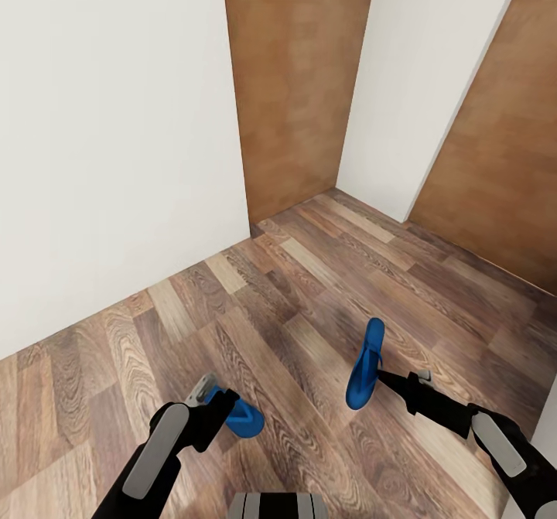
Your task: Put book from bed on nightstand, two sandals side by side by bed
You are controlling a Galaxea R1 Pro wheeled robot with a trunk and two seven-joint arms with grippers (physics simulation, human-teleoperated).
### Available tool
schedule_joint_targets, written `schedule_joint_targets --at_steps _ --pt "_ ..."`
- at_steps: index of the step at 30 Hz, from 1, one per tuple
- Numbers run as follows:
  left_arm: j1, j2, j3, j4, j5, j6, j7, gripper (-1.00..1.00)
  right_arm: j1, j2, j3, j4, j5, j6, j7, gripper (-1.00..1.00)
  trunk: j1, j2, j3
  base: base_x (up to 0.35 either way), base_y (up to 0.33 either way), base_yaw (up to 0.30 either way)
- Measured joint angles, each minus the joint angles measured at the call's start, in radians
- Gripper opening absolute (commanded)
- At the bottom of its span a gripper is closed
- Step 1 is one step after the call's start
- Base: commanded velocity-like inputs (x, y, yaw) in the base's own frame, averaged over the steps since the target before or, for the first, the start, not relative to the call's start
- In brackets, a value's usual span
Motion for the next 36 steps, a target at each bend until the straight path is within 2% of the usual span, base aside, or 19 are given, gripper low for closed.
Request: schedule_joint_targets --at_steps 11,36 --pt "0.0 0.001 -0.001 0.001 0.0 0.003 -0.001 1.0 0.0 0.0 0.0 0.0 0.0 0.0 0.0 -1.0 0.0 0.0 0.0 0.143 0.0 0.0" --pt "0.0 0.001 -0.002 0.002 0.0 0.001 -0.001 1.0 0.0 -0.001 -0.005 0.001 -0.001 0.007 0.0 -1.0 0.0 0.0 0.0 0.023 0.0 0.0"
